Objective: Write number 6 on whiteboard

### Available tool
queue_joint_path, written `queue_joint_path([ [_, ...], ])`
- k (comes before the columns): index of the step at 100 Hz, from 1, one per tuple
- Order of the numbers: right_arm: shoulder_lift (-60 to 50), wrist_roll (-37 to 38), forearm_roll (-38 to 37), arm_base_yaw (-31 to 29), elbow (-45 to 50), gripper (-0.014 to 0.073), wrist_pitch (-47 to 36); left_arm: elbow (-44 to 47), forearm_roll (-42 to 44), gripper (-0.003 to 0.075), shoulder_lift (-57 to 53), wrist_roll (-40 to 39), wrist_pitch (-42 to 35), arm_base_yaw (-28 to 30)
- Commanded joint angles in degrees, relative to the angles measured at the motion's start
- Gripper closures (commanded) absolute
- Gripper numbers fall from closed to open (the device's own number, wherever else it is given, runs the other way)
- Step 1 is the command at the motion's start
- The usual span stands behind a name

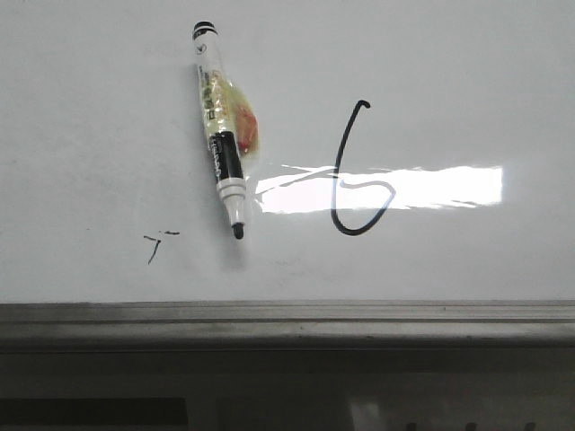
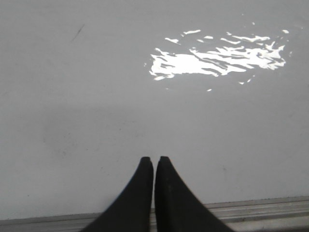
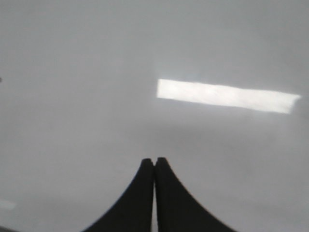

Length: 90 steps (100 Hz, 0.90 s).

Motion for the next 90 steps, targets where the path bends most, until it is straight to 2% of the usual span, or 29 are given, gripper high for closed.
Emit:
queue_joint_path([
  [1,1.25,0.19,1.11,-7.11,2.04,0.0636,-10.25,1.23,-0.28,0.0741,0.61,-0.63,-4.71,0.19],
  [10,1.25,0.19,1.11,-12.01,4.88,0.0636,-10.89,1.23,-0.28,0.0741,0.61,-0.63,-4.71,0.19],
  [18,1.25,0.19,1.11,-13.59,7.29,0.0636,-11.00,1.23,-0.28,0.0741,0.61,-0.63,-4.71,0.19],
  [56,-3.62,0.19,1.11,-13.60,7.33,0.0636,3.02,1.23,-0.28,0.0741,0.61,-0.63,-4.71,0.19],
  [90,-3.62,0.19,1.11,-13.60,7.33,0.0636,2.65,1.23,-0.28,0.0741,0.61,-0.63,-4.71,0.19],
])
